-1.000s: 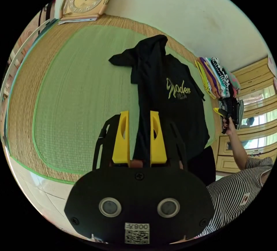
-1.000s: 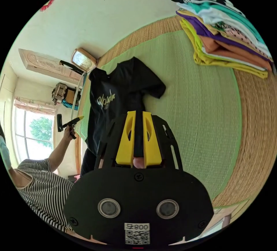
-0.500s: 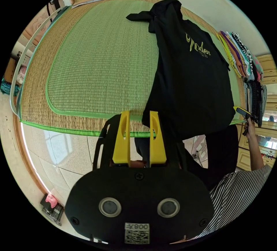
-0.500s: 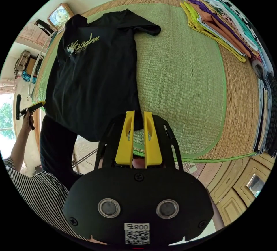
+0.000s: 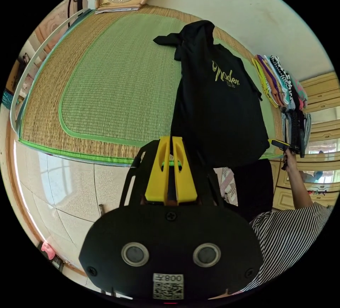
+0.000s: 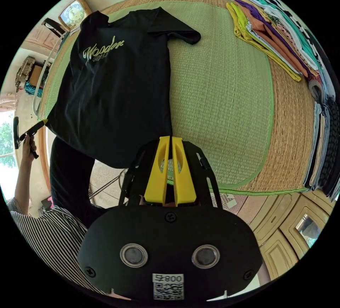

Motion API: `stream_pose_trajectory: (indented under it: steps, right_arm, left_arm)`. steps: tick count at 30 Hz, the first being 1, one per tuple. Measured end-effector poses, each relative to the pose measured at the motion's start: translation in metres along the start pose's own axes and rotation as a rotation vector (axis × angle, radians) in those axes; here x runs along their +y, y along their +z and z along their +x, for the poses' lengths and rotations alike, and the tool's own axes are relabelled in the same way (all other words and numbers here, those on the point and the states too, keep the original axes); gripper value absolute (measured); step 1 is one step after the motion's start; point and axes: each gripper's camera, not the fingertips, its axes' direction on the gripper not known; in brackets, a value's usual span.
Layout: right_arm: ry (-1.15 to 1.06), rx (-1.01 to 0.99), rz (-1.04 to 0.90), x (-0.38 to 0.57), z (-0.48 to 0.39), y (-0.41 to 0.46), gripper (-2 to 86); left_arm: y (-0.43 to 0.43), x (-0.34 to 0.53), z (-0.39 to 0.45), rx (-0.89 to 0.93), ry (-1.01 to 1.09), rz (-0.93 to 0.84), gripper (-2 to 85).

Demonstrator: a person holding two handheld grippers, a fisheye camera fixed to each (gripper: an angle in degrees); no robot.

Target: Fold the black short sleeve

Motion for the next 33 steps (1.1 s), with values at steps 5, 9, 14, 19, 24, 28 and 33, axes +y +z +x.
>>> stream_pose_trajectory:
  steps: [5, 9, 14, 19, 24, 28, 33]
  right_arm:
    - [0.006, -0.086, 0.087, 0.036, 0.013, -0.038, 0.0]
    - [0.028, -0.084, 0.062, 0.067, 0.022, -0.025, 0.2]
    - [0.105, -0.163, -0.025, 0.080, 0.040, 0.018, 0.7]
    - [0.155, -0.072, 0.022, 0.097, 0.048, 0.006, 1.8]
    - [0.128, -0.061, 0.122, 0.084, 0.040, -0.019, 4.8]
    - [-0.016, 0.029, 0.211, 0.035, -0.005, -0.037, 6.6]
    - [-0.182, 0.143, 0.217, -0.031, -0.052, -0.024, 8.0]
  left_arm:
    - [-0.032, 0.014, -0.023, 0.084, -0.022, 0.095, 1.0]
    - [-0.024, 0.026, -0.038, 0.101, -0.054, 0.070, 1.3]
    - [-0.005, 0.027, -0.059, 0.125, -0.114, 0.028, 3.2]
    - [-0.023, 0.013, -0.072, 0.117, -0.106, 0.096, 5.4]
    - [-0.025, -0.032, -0.076, 0.151, -0.079, 0.127, 6.6]
    - [-0.010, -0.093, -0.067, 0.174, -0.056, 0.129, 7.2]
    - [0.009, -0.158, -0.054, 0.115, -0.056, 0.112, 7.3]
